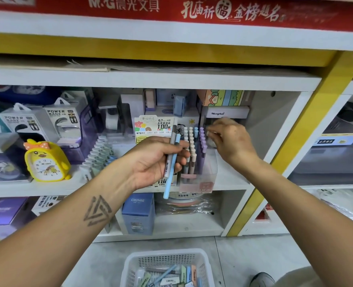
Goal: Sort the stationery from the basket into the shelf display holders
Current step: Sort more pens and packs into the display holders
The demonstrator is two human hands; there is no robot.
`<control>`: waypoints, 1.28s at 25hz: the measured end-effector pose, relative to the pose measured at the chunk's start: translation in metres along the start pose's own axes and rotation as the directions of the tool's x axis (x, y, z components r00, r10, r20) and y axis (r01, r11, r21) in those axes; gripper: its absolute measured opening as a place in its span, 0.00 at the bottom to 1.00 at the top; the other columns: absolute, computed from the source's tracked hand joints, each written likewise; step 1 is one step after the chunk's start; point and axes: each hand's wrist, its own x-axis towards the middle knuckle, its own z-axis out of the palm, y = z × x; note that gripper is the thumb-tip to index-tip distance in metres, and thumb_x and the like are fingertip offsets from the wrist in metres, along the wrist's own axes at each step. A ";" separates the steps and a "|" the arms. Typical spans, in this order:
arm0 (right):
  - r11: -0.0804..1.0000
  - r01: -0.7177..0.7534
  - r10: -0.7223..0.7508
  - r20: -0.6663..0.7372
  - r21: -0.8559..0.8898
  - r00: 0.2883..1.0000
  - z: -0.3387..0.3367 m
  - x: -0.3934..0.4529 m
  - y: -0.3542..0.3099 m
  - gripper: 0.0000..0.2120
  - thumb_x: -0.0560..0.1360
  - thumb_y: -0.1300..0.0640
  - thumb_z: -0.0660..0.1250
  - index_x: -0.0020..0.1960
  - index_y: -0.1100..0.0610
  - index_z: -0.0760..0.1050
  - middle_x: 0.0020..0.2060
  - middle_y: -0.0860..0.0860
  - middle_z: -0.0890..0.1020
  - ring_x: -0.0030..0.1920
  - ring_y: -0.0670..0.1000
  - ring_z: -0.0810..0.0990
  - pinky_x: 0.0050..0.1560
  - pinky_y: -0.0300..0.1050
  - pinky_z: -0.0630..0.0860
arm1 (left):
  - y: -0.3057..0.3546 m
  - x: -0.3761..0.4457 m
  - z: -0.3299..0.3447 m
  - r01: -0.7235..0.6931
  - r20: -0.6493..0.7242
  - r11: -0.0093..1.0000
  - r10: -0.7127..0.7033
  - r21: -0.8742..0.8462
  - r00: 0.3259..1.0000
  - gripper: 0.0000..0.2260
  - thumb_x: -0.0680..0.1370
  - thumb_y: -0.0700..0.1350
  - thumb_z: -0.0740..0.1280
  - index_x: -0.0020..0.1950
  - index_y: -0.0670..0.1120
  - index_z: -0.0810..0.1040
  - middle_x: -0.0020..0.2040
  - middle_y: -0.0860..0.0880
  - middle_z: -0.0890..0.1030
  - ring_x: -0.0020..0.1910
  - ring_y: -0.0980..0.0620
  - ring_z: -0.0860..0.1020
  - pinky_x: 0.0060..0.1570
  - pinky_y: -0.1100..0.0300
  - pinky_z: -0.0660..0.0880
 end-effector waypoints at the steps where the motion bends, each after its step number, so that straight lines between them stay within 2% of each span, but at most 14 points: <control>1: 0.998 -0.023 0.025 0.040 -0.059 0.999 0.002 0.000 0.000 0.11 0.80 0.57 0.66 0.60 0.58 0.82 0.55 0.55 0.77 0.57 0.57 0.75 0.54 0.53 0.77 | -0.001 0.000 0.000 0.001 0.015 1.000 -0.002 0.010 1.000 0.12 0.79 0.33 0.63 0.60 0.33 0.78 0.40 0.40 0.81 0.34 0.49 0.78 0.31 0.62 0.76; 5: 0.989 -0.097 0.114 0.156 -0.113 0.981 0.004 -0.001 -0.009 0.16 0.82 0.55 0.60 0.68 0.56 0.77 0.60 0.55 0.72 0.60 0.57 0.69 0.58 0.49 0.71 | -0.003 0.000 0.001 0.013 0.079 0.999 -0.017 0.042 0.997 0.12 0.78 0.33 0.63 0.61 0.34 0.79 0.41 0.40 0.79 0.32 0.51 0.75 0.30 0.63 0.73; 7: 0.991 -0.119 0.115 0.070 0.057 0.991 -0.006 0.001 -0.021 0.16 0.82 0.55 0.62 0.68 0.56 0.76 0.58 0.54 0.75 0.59 0.55 0.73 0.59 0.48 0.73 | -0.003 0.000 0.002 0.022 0.114 0.999 -0.027 0.048 0.993 0.13 0.78 0.32 0.63 0.61 0.34 0.78 0.40 0.41 0.78 0.31 0.52 0.73 0.28 0.63 0.73; 8: 0.957 -0.155 0.148 0.050 0.244 0.988 -0.012 0.003 -0.028 0.15 0.81 0.54 0.63 0.66 0.55 0.78 0.54 0.51 0.79 0.55 0.52 0.77 0.56 0.47 0.76 | -0.003 0.000 0.003 0.024 0.126 0.998 -0.032 0.064 0.992 0.13 0.78 0.32 0.63 0.62 0.34 0.78 0.40 0.42 0.78 0.31 0.52 0.73 0.28 0.64 0.72; 9: 0.855 -0.200 0.181 0.087 0.479 0.980 -0.018 0.003 -0.037 0.13 0.80 0.53 0.66 0.64 0.53 0.79 0.50 0.49 0.82 0.48 0.48 0.80 0.50 0.45 0.78 | -0.004 0.000 0.005 0.025 0.134 0.996 -0.037 0.089 0.990 0.13 0.78 0.32 0.63 0.62 0.34 0.78 0.40 0.42 0.77 0.31 0.53 0.72 0.28 0.64 0.71; 10: 0.690 -0.252 0.193 0.163 0.678 0.968 -0.023 0.001 -0.045 0.12 0.79 0.52 0.68 0.61 0.53 0.81 0.44 0.48 0.84 0.41 0.46 0.81 0.43 0.41 0.78 | -0.005 0.000 0.006 0.026 0.142 0.993 -0.042 0.119 0.989 0.13 0.78 0.32 0.63 0.62 0.34 0.77 0.40 0.42 0.77 0.30 0.53 0.72 0.28 0.64 0.70; 12: 0.450 -0.319 0.168 0.272 0.834 0.947 -0.027 -0.002 -0.056 0.10 0.78 0.57 0.71 0.57 0.59 0.82 0.39 0.53 0.85 0.31 0.46 0.78 0.33 0.36 0.74 | -0.005 -0.002 0.010 0.027 0.162 0.987 -0.054 0.161 0.985 0.14 0.78 0.33 0.64 0.63 0.33 0.76 0.39 0.42 0.77 0.31 0.53 0.72 0.28 0.64 0.69; 14: 0.367 -0.327 0.200 0.269 0.871 0.942 -0.032 -0.003 -0.056 0.07 0.77 0.64 0.70 0.54 0.65 0.81 0.38 0.58 0.83 0.28 0.47 0.75 0.30 0.37 0.71 | -0.005 -0.003 0.010 0.032 0.169 0.986 -0.060 0.163 0.984 0.16 0.76 0.36 0.67 0.62 0.32 0.75 0.39 0.43 0.77 0.32 0.53 0.73 0.30 0.64 0.71; 16: 0.335 -0.296 0.298 0.198 0.895 0.934 -0.040 -0.001 -0.046 0.05 0.78 0.67 0.68 0.53 0.65 0.80 0.35 0.58 0.81 0.28 0.49 0.73 0.29 0.40 0.69 | -0.002 -0.004 0.006 0.038 0.138 0.991 -0.056 0.131 0.989 0.18 0.76 0.40 0.68 0.62 0.31 0.75 0.39 0.44 0.78 0.34 0.52 0.74 0.33 0.62 0.73; 17: 0.386 -0.273 0.335 0.142 0.881 0.931 -0.044 0.001 -0.038 0.04 0.79 0.66 0.67 0.53 0.63 0.79 0.34 0.59 0.80 0.28 0.51 0.72 0.30 0.43 0.70 | 0.000 -0.003 0.002 0.041 0.101 0.993 -0.052 0.108 0.994 0.17 0.77 0.40 0.66 0.62 0.31 0.76 0.39 0.44 0.78 0.35 0.52 0.74 0.35 0.61 0.72; 20: 0.759 -0.227 0.297 -0.015 0.610 0.955 -0.046 0.003 -0.020 0.03 0.79 0.61 0.69 0.51 0.56 0.76 0.35 0.62 0.79 0.34 0.59 0.79 0.38 0.51 0.79 | 0.003 0.001 -0.007 0.013 -0.023 0.999 -0.012 0.041 1.000 0.14 0.78 0.36 0.60 0.59 0.33 0.79 0.40 0.43 0.78 0.36 0.51 0.74 0.37 0.60 0.72; 22: 0.897 -0.170 0.207 -0.049 0.408 0.977 -0.040 -0.001 -0.012 0.05 0.78 0.58 0.70 0.50 0.53 0.74 0.36 0.55 0.82 0.38 0.55 0.83 0.42 0.52 0.82 | 0.003 0.002 -0.007 -0.026 -0.059 0.999 0.029 0.036 0.998 0.11 0.77 0.32 0.61 0.55 0.33 0.81 0.41 0.41 0.80 0.36 0.50 0.76 0.36 0.60 0.75; 26: 0.971 -0.043 0.056 -0.050 0.234 0.997 -0.025 -0.010 -0.002 0.07 0.78 0.57 0.70 0.47 0.50 0.72 0.36 0.47 0.82 0.37 0.46 0.82 0.39 0.51 0.81 | -0.001 0.001 -0.003 -0.049 -0.060 0.998 0.051 0.043 0.997 0.10 0.77 0.29 0.64 0.56 0.32 0.80 0.45 0.36 0.82 0.38 0.47 0.81 0.37 0.59 0.80; 32: 0.985 0.025 -0.025 -0.002 0.168 1.000 -0.007 -0.013 0.002 0.09 0.78 0.60 0.70 0.44 0.53 0.71 0.35 0.51 0.80 0.37 0.55 0.80 0.36 0.56 0.79 | -0.001 0.000 -0.002 -0.039 -0.056 0.997 0.043 0.066 0.998 0.10 0.76 0.29 0.65 0.56 0.33 0.80 0.45 0.37 0.82 0.39 0.48 0.82 0.38 0.59 0.80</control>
